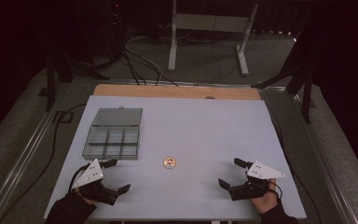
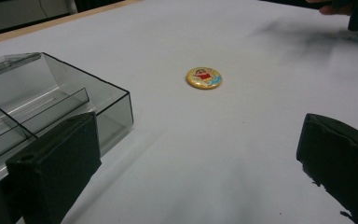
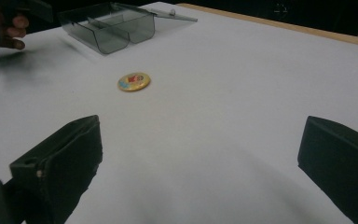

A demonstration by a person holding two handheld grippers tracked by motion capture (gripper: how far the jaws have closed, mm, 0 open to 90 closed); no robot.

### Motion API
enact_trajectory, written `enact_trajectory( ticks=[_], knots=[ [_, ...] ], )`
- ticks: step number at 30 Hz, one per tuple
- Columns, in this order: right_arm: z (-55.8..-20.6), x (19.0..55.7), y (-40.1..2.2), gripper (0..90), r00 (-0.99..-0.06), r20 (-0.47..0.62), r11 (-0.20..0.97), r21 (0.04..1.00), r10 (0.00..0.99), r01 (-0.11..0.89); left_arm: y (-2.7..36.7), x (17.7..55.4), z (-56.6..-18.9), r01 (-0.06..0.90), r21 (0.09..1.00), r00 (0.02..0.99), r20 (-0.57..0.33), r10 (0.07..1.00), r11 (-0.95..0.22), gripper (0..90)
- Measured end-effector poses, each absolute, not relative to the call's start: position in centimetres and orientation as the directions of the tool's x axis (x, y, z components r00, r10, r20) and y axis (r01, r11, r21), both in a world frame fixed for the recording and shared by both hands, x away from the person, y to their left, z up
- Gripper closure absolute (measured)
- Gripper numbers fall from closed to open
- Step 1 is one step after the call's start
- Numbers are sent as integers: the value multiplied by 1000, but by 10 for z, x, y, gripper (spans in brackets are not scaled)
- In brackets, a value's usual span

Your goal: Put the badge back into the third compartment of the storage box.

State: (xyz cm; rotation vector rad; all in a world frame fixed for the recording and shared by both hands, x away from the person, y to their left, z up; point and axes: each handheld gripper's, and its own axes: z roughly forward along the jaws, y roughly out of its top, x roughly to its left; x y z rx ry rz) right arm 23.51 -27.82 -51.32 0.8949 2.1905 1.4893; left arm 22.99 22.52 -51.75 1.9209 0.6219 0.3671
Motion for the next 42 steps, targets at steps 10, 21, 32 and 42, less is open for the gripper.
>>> enact_trajectory(
  ticks=[10, 21, 32, 42],
  knots=[
    [-512, 236, -280, 0, -735, 57, 248, 921, 676, 300, 223, 230, -519, 269, 898, 831, -34, 555, -347, 1],
    [-513, 236, -278, 0, -729, 56, 258, 915, 682, 311, 221, 230, -518, 281, 890, 836, -43, 547, -359, 0],
    [-510, 233, -276, 0, -731, 46, 251, 923, 681, 292, 218, 228, -514, 286, 887, 842, -53, 537, -361, 0],
    [-508, 232, -276, 0, -726, 65, 228, 927, 685, 298, 215, 227, -507, 291, 893, 845, -71, 530, -344, 0]
  ],
)
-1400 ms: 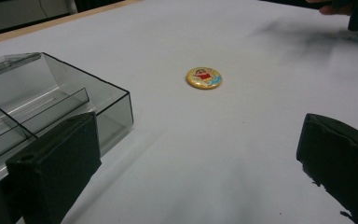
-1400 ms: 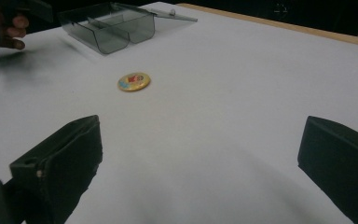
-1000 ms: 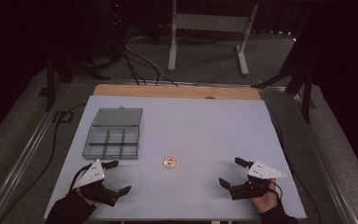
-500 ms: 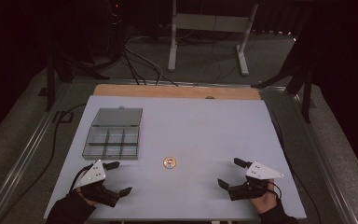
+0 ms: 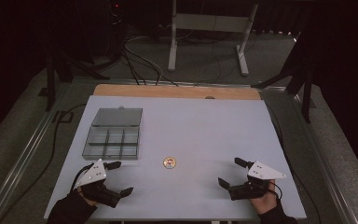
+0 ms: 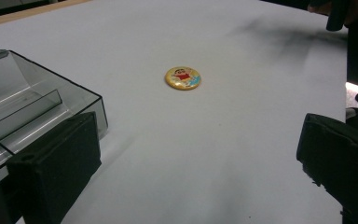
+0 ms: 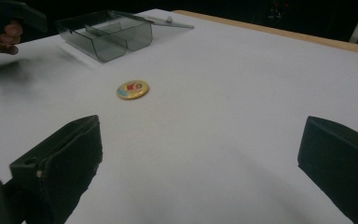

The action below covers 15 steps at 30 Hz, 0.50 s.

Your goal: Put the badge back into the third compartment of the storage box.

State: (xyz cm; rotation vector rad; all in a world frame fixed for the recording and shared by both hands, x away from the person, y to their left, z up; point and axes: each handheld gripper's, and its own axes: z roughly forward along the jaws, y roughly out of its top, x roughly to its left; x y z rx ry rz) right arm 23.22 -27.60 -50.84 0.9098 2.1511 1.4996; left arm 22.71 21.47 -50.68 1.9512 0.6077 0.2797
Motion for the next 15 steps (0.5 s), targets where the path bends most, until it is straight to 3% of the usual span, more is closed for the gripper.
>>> enact_trajectory(
  ticks=[15],
  knots=[
    [-508, 231, -274, 0, -731, 70, 222, 929, 678, 295, 199, 231, -493, 275, 893, 850, -53, 525, -355, 0]
  ],
)
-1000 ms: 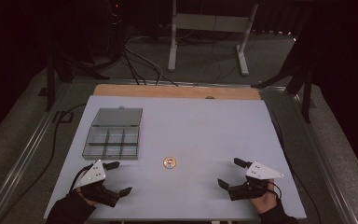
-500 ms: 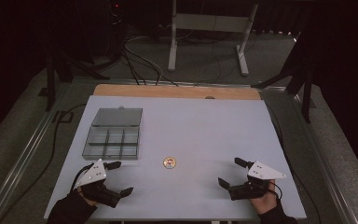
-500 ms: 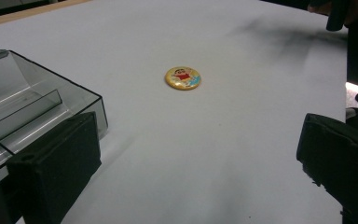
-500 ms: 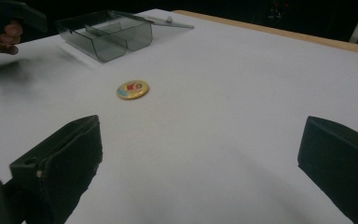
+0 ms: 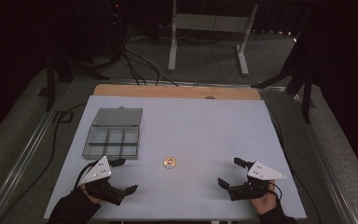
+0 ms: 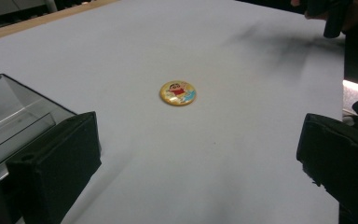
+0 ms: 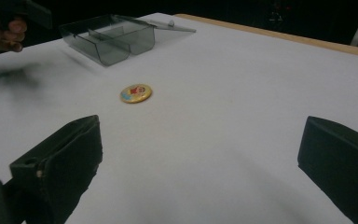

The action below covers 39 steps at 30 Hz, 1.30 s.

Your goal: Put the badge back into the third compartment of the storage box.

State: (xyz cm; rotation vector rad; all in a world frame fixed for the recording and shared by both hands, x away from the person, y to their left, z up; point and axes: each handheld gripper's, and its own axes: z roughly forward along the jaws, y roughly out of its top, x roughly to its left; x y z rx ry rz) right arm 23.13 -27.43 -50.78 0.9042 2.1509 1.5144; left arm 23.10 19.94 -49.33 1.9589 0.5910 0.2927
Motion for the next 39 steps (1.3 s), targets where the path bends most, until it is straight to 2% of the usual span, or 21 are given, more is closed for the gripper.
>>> enact_trajectory(
  ticks=[24, 39],
  knots=[
    [-509, 233, -272, 0, -735, 78, 220, 928, 674, 300, 171, 252, -474, 290, 889, 837, -57, 544, -353, 0],
    [-508, 233, -273, 0, -735, 89, 208, 930, 672, 304, 134, 270, -467, 289, 885, 836, -47, 547, -365, 0]
  ],
)
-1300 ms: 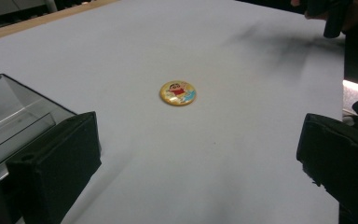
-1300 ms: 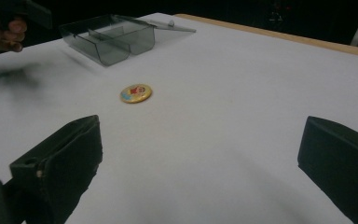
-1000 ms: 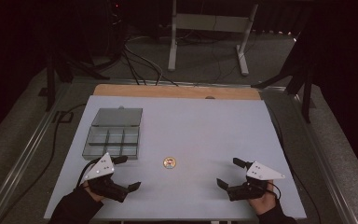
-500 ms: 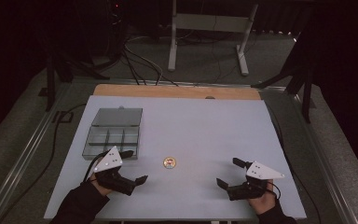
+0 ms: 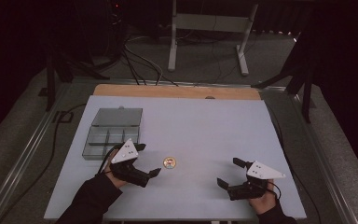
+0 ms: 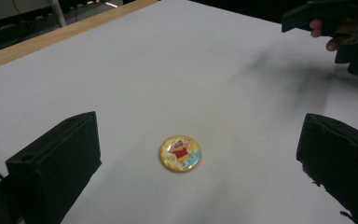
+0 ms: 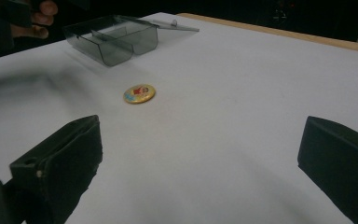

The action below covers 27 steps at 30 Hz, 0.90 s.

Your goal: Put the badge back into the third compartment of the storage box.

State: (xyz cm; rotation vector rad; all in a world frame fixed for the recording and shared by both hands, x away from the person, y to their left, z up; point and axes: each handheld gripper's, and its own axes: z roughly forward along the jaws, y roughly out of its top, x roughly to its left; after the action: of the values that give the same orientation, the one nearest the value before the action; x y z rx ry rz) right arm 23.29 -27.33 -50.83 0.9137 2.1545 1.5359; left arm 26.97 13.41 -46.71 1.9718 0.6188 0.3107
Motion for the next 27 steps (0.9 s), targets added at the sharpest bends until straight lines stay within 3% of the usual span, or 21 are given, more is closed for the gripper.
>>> enact_trajectory(
  ticks=[27],
  knots=[
    [-508, 233, -274, 0, -734, 94, 208, 928, 673, 309, 96, 288, -491, 336, 857, 821, -63, 568, -391, 1]
  ],
)
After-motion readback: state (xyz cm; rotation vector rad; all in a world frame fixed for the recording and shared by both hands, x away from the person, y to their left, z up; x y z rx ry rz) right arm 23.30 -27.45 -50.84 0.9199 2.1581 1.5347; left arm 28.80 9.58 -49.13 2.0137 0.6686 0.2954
